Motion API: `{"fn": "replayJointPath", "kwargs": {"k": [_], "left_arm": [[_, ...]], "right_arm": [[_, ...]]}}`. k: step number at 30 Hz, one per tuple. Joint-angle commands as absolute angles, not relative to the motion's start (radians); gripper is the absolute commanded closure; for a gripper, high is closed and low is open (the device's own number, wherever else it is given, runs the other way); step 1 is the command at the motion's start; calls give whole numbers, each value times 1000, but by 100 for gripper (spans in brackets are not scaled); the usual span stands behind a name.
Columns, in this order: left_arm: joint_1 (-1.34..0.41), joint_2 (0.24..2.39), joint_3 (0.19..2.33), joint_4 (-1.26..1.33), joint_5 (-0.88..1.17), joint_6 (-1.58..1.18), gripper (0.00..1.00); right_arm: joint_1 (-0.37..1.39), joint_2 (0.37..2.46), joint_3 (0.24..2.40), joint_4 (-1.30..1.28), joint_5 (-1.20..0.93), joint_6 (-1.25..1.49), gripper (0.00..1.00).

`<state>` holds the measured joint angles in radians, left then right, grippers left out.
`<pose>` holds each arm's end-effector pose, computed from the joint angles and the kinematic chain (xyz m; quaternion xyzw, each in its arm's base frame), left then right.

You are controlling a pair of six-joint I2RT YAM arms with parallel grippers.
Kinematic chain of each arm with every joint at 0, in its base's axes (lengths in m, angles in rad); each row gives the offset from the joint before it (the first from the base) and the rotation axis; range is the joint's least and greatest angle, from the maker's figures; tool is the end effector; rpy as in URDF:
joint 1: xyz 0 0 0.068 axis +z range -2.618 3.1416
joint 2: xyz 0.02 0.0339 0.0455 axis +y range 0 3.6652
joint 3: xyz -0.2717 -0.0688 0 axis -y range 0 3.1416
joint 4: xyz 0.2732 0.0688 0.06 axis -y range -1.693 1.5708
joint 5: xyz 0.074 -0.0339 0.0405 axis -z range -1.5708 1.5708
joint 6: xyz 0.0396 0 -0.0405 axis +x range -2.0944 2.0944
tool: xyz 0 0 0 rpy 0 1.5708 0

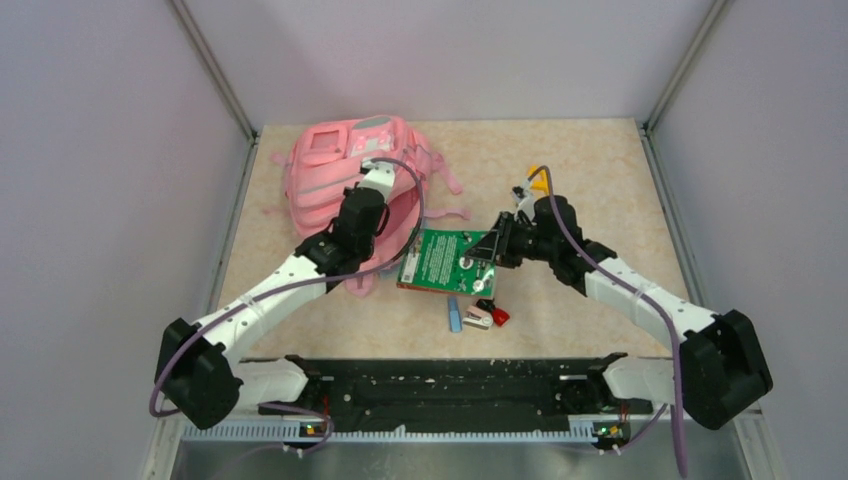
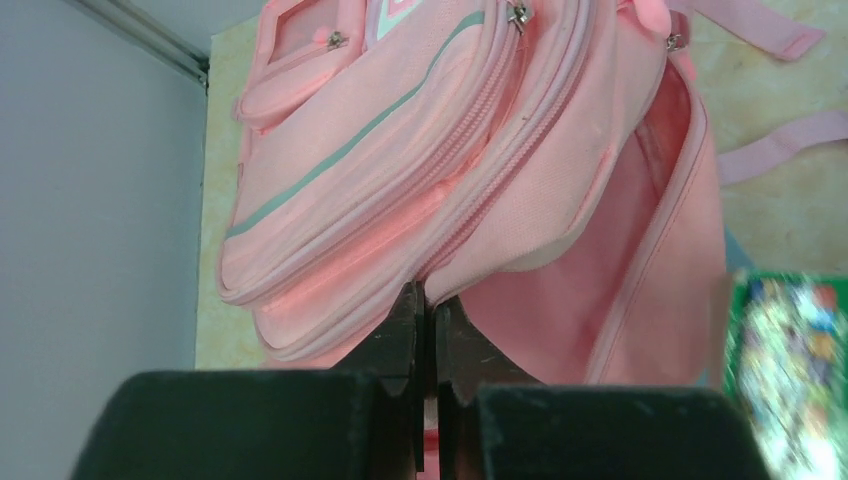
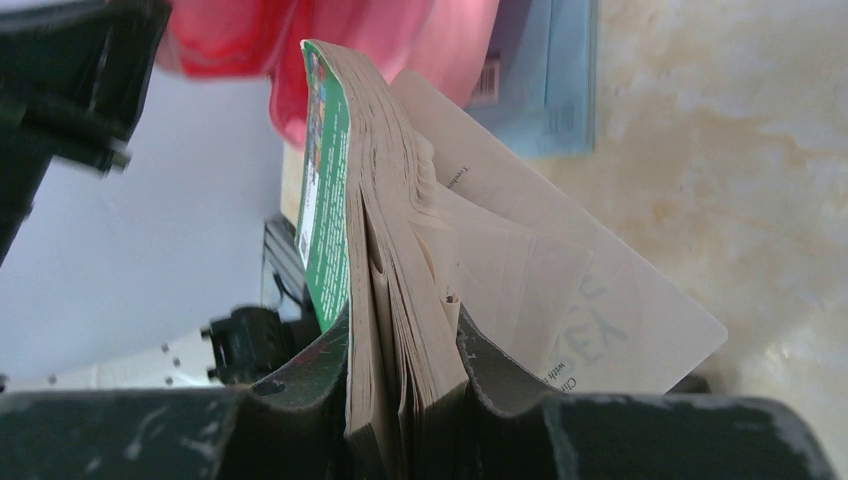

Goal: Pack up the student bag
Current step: Place the book in the student bag.

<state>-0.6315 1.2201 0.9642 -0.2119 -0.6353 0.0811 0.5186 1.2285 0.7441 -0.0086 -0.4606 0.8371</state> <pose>0.2565 -0.1585 0.3098 0.1289 0.8154 0.1208 0.5513 0.2474 0.1615 0.2435 0.0168 0.8436 0.4659 0.2663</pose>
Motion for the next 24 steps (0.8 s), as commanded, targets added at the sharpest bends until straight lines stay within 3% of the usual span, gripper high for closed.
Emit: {"fn": "replayJointPath", "kwargs": {"k": [1,9,18,24], "left_arm": [[-640,1220,1162,-309,-618,62,100],[-636,1282,1282,-394,-619,87,100],[-608,1221,1169,-259,-475,48,100],[-590,1162,1120,-227,-403,3,100]], "right_arm": [[548,1313,795,290,-366,992,100],[628,1523,940,461,-318,1102,100],[648,1553,906,688,-220,1237,100],[673,1562,897,750,-43,1234,100]]}}
